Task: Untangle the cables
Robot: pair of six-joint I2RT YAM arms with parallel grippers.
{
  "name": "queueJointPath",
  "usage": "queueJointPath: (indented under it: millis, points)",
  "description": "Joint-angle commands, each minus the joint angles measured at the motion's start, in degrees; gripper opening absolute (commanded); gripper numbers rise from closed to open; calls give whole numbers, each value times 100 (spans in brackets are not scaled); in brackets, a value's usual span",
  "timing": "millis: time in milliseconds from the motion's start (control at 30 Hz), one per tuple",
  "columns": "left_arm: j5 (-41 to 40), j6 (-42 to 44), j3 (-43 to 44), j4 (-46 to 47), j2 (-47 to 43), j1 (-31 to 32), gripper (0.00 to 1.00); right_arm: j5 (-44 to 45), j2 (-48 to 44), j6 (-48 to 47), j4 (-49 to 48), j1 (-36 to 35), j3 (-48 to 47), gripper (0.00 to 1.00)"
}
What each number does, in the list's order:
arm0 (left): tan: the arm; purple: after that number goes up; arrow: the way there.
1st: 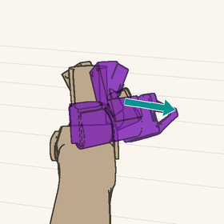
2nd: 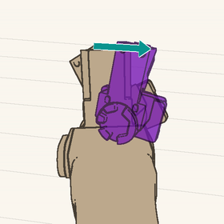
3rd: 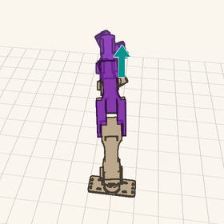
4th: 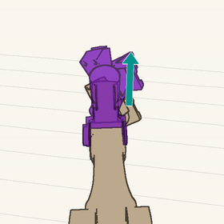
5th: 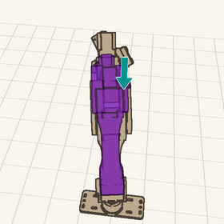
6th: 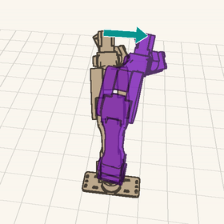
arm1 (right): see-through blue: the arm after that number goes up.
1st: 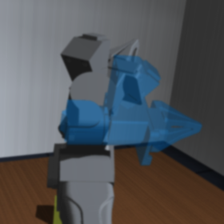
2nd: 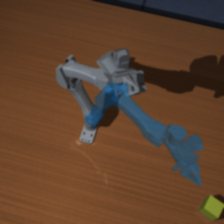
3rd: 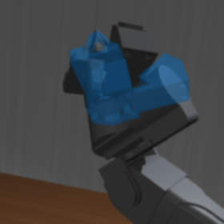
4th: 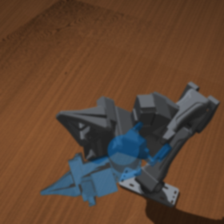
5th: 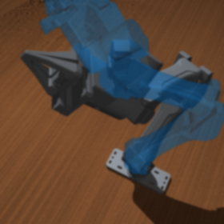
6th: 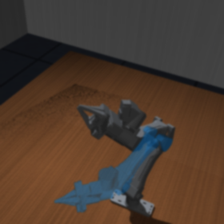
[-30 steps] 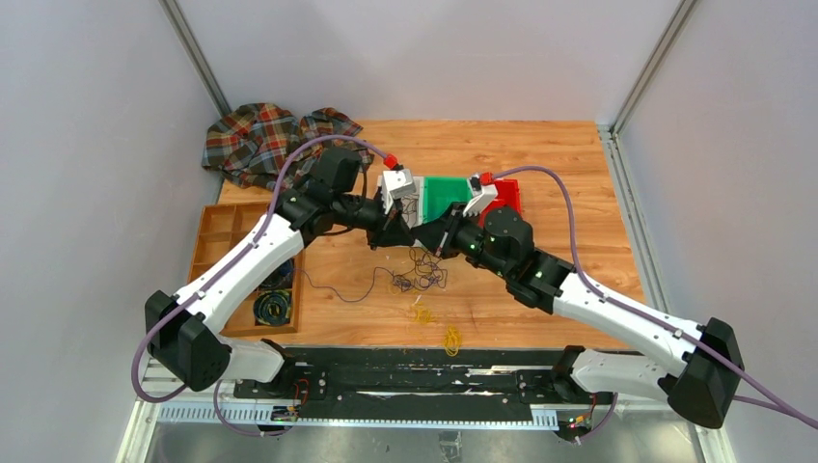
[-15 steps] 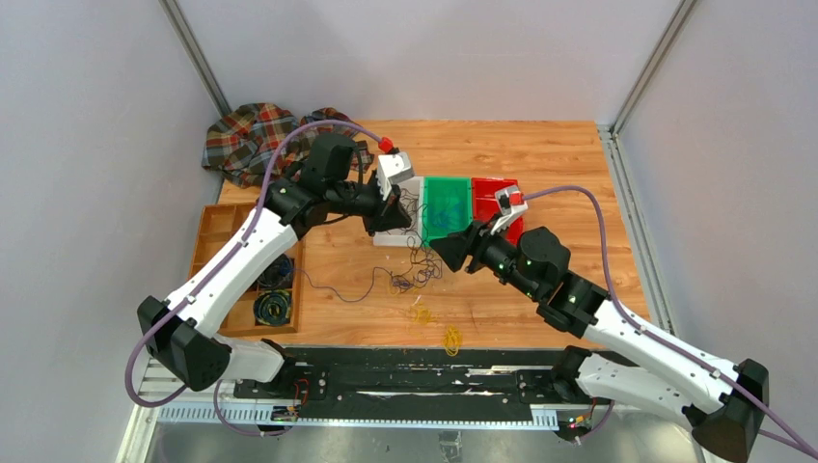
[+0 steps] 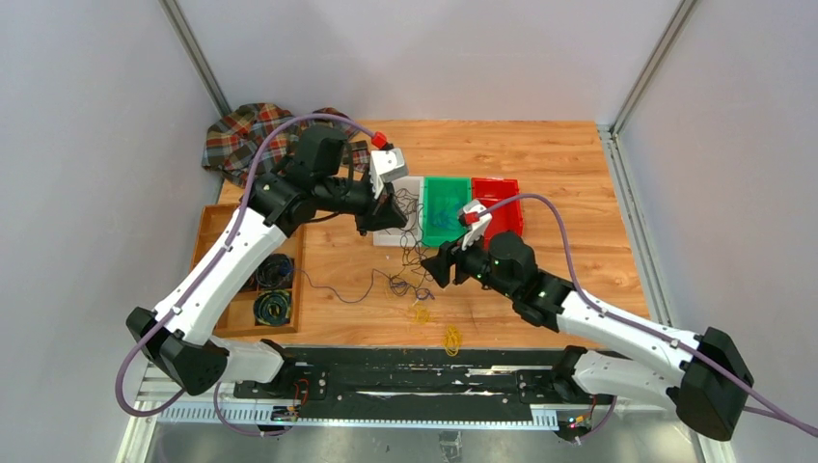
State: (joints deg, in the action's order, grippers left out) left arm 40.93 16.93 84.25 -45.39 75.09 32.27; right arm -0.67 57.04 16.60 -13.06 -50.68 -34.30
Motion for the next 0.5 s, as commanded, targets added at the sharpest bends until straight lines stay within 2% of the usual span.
queueJointPath:
  millis: [0,200,467]
  points:
    - [309,-43,387,-157,-63,-10,1,22,400,-365,-572,7,-394,61]
    - [546,-40,733,-394,-23,-2,1,422,900,-451,-817,-160,-539,51]
    - [509,-60,1571,-781,118,-2,1,603,966,5,-983,-241,82,17]
